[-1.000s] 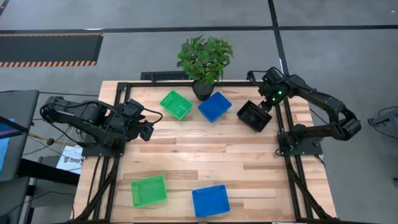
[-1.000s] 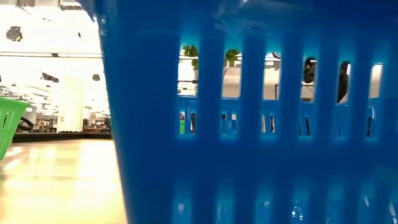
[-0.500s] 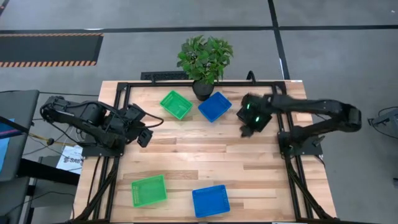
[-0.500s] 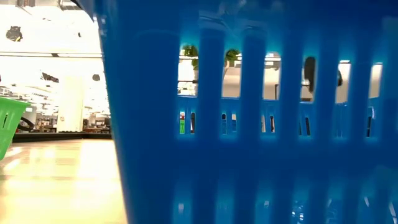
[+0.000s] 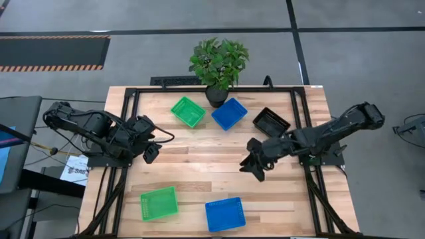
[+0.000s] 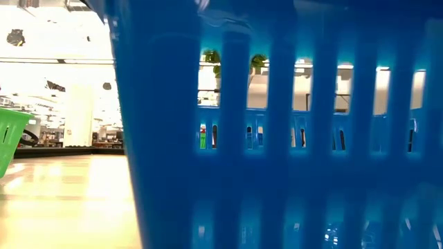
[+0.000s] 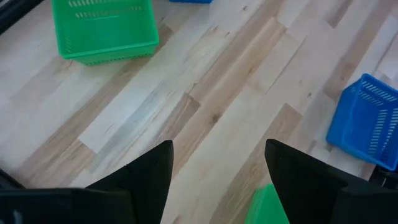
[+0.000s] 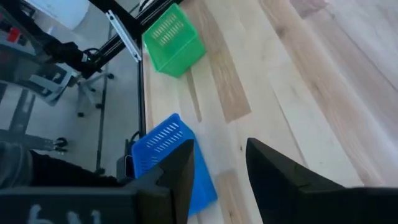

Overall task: Stack baskets by color
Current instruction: Stack the bottom blue basket on the top blue basket

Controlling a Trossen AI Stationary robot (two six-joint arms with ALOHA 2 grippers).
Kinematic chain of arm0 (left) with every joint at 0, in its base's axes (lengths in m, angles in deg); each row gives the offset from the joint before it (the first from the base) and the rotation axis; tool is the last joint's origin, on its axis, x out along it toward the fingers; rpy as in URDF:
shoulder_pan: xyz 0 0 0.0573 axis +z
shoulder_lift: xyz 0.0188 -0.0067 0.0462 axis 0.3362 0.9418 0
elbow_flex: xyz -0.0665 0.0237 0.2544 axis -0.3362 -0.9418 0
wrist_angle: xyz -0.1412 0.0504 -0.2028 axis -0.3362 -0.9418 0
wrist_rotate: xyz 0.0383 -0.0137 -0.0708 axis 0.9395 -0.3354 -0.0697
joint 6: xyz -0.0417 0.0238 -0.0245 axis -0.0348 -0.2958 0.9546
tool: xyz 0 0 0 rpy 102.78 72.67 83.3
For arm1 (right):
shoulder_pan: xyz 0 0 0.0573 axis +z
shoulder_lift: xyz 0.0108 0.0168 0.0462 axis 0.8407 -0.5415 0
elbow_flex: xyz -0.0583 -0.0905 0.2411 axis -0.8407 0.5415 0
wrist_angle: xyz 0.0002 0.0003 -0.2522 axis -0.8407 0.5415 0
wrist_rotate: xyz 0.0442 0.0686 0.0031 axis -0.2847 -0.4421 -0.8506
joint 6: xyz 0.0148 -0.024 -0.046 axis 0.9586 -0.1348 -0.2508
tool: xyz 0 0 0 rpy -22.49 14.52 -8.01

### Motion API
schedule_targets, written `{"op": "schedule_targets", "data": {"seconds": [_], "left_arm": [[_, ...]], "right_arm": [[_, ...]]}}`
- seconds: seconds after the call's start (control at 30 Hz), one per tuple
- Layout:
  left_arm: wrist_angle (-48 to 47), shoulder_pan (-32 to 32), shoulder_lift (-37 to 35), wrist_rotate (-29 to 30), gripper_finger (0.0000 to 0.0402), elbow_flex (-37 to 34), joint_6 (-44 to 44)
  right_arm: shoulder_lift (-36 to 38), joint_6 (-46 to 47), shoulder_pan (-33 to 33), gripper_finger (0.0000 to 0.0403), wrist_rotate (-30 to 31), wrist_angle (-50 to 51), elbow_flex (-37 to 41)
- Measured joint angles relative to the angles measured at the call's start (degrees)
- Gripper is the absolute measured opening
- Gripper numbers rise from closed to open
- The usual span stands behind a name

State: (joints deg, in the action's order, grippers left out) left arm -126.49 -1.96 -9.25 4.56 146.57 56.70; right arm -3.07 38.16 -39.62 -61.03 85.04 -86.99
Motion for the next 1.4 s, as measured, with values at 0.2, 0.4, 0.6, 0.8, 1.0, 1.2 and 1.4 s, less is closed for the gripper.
{"op": "schedule_targets", "data": {"seconds": [0.2, 0.4, 0.6, 0.8, 1.0, 1.2, 1.4], "left_arm": [[0.0, -0.1, 0.0, 0.0, 0.0242, 0.0, -1.3], [0.0, -0.1, 0.0, 0.4, 0.0242, 0.0, -1.4], [0.0, 0.0, 0.0, 1.8, 0.0242, 0.0, -2.8], [0.0, 0.0, 0.0, 1.9, 0.0242, 0.0, -2.8], [0.0, -0.1, 0.0, 2.1, 0.0242, 0.0, -2.8], [-0.2, 0.0, 0.0, 3.4, 0.0242, 0.0, -3.6], [-0.2, -0.1, 0.0, 4.6, 0.0242, 0.0, -3.9]], "right_arm": [[-5.2, 0.7, 3.5, 0.0163, 1.1, -2.1, -0.2], [-11.3, 8.4, 4.2, 0.0171, -3.9, 1.6, -1.3], [-15.5, 7.0, 6.6, 0.0202, -3.8, 2.7, -1.9], [-19.7, 7.7, 8.1, 0.0235, -3.8, 2.3, -2.7], [-24.7, 17.2, 10.5, 0.0238, -3.8, 2.3, -4.7], [-27.0, 21.4, 13.4, 0.0238, -3.8, 1.4, -7.3], [-26.9, 30.1, 15.5, 0.0238, 1.4, 1.6, -7.8]]}}
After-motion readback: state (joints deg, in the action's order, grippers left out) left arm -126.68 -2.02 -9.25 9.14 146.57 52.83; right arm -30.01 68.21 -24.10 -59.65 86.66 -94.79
